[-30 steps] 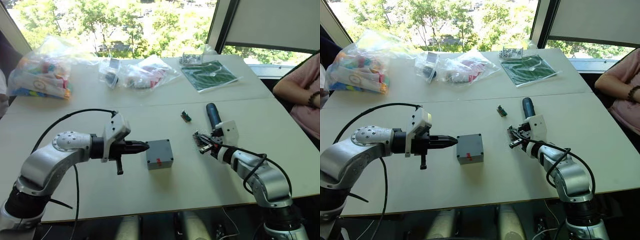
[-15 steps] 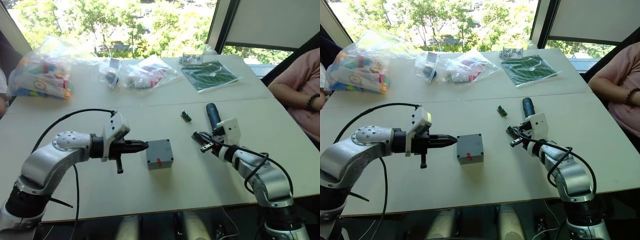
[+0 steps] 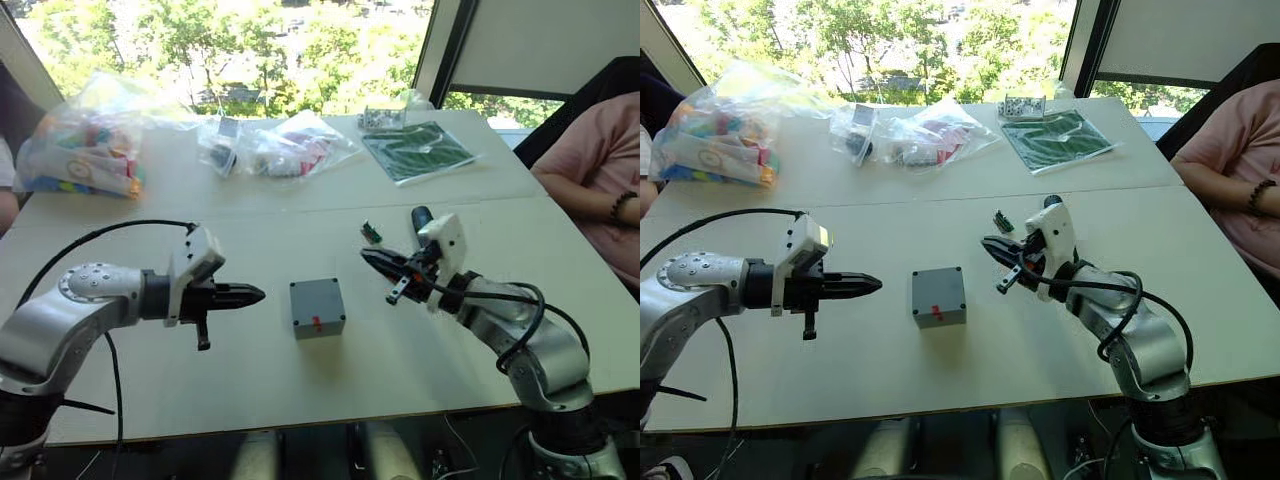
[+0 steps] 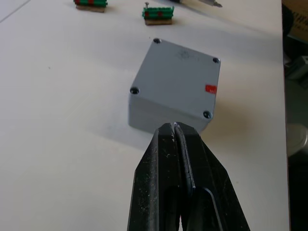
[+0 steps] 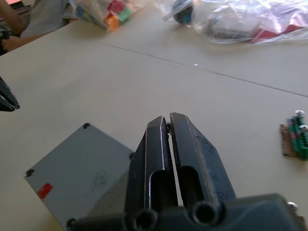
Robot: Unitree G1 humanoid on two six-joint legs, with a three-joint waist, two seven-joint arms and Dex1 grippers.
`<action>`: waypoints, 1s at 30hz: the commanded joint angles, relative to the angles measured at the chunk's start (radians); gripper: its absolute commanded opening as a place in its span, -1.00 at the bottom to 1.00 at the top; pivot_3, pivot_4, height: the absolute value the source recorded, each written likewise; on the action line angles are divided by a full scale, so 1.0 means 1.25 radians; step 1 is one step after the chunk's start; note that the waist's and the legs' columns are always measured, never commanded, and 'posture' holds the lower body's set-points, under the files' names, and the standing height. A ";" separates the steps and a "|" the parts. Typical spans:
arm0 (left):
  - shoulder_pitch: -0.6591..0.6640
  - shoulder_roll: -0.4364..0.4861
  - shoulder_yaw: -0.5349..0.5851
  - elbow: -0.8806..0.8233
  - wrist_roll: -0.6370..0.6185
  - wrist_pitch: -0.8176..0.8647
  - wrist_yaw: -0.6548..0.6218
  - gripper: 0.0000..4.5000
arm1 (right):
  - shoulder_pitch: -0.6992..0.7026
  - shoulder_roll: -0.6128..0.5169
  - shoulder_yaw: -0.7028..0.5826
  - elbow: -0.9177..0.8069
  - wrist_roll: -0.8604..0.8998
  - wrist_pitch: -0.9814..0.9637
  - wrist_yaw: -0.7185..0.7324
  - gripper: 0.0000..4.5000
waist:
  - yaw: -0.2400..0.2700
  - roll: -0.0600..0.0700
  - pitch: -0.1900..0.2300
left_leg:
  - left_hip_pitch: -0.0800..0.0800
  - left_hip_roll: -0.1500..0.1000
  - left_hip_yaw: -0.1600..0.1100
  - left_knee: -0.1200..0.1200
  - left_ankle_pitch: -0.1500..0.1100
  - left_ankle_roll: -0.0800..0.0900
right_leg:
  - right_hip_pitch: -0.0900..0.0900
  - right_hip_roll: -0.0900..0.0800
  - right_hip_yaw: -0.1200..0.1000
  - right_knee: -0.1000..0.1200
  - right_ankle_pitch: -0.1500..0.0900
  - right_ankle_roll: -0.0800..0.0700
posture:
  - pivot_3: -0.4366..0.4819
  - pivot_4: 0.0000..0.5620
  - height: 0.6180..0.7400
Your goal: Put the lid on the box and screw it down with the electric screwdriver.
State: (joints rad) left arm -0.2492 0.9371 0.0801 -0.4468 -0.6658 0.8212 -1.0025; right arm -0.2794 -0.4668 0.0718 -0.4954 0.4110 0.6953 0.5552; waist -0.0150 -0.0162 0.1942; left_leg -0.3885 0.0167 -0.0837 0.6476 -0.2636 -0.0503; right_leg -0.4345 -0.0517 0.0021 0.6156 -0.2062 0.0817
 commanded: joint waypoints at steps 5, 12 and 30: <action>0.039 -0.022 0.033 -0.044 -0.013 -0.005 0.045 -1.00 | 0.018 0.032 0.061 0.005 -0.024 -0.035 -0.002 -0.98 | -0.001 0.000 0.000 | 0.000 0.000 0.000 0.000 0.000 0.000 | 0.000 0.000 0.001 0.000 0.000 0.000 | -0.05 -0.47 1.00; 0.041 -0.033 0.021 -0.066 -0.016 0.002 0.067 -1.00 | 0.020 0.042 0.080 0.015 -0.036 -0.050 0.001 -0.98 | -0.002 0.000 0.000 | 0.000 0.000 0.000 0.000 0.000 0.000 | 0.000 0.001 0.001 0.000 0.000 0.000 | -0.05 -0.47 1.00; 0.013 -0.038 -0.014 -0.066 -0.009 0.005 0.076 -1.00 | 0.024 0.053 0.100 0.035 -0.062 -0.055 -0.006 -0.98 | -0.002 0.000 0.000 | 0.000 0.000 0.000 0.000 0.000 0.000 | 0.000 0.001 0.001 0.000 0.000 0.000 | -0.05 -0.47 1.00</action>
State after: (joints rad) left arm -0.2233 0.8918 0.0574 -0.5057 -0.6764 0.8388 -0.9096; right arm -0.2503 -0.4009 0.1915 -0.4311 0.3357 0.6430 0.5427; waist -0.0179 -0.0161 0.1942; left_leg -0.3885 0.0168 -0.0835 0.6472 -0.2636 -0.0503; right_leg -0.4348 -0.0505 0.0037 0.6155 -0.2060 0.0814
